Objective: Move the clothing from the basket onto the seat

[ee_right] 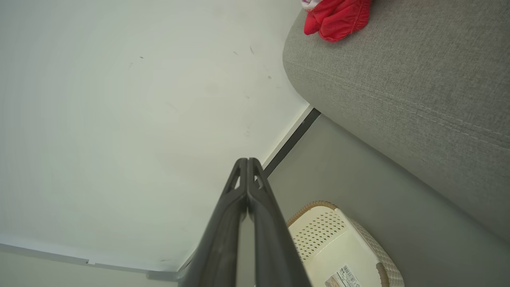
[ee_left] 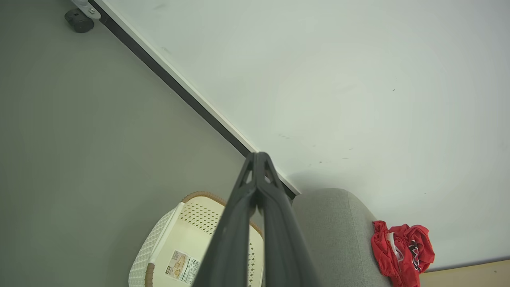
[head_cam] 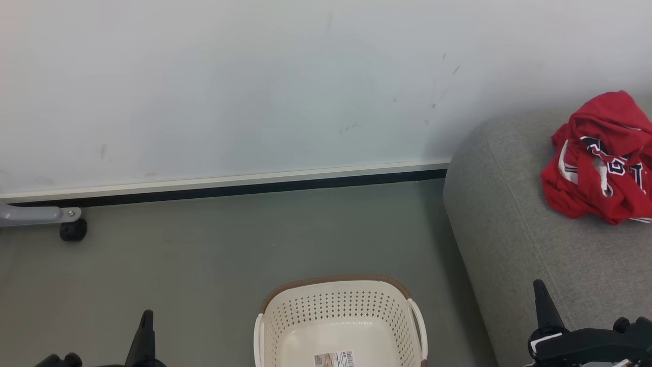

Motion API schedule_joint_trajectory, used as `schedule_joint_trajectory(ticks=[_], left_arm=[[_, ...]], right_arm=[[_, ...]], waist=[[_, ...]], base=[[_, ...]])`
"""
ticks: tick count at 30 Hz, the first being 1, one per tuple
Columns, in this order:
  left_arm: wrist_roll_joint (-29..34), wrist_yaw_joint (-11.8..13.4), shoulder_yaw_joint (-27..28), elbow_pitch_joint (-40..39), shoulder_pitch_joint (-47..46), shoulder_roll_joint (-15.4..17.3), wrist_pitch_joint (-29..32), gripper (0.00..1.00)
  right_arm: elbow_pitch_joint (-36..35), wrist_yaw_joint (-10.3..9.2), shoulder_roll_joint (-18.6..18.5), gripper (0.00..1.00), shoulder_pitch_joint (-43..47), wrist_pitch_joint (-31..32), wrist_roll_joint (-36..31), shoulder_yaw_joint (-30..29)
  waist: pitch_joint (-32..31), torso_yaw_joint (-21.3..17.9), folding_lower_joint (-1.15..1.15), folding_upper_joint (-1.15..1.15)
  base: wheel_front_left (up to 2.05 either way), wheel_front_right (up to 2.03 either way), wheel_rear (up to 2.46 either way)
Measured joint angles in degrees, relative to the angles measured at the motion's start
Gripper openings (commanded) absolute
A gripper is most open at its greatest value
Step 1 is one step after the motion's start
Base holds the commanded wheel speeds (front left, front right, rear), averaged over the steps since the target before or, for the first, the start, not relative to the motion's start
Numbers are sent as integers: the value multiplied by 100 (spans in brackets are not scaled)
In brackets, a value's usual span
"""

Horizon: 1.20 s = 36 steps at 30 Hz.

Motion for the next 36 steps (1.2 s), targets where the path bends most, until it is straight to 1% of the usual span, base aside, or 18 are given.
schedule_joint_trajectory(ticks=[23,25,28,31,34,36], left_arm=[[-1603,-349,312,237,-343,-209,465,0],[-1740,-355,343,265,-355,-229,503,0],[-2036,-409,386,320,-450,-263,575,0],[-2198,-500,422,354,-475,-283,632,0],[-2435,-508,470,392,-510,-299,709,0],[-2546,-556,509,400,-575,-319,733,0]], right_arm=[[190,350,157,0,-119,465,1693,-617],[203,353,171,0,-119,509,1825,-678],[229,413,197,0,-119,571,2116,-781],[261,463,219,0,-122,636,2354,-869],[297,512,243,0,-126,710,2551,-944],[316,548,258,0,-130,749,2719,-998]], waist=[[25,59,0,0],[28,64,0,0],[32,75,0,0],[35,83,0,0],[39,90,0,0],[41,95,0,0]], base=[[0,0,0],[0,0,0],[0,0,0],[0,0,0],[0,0,0],[0,0,0]])
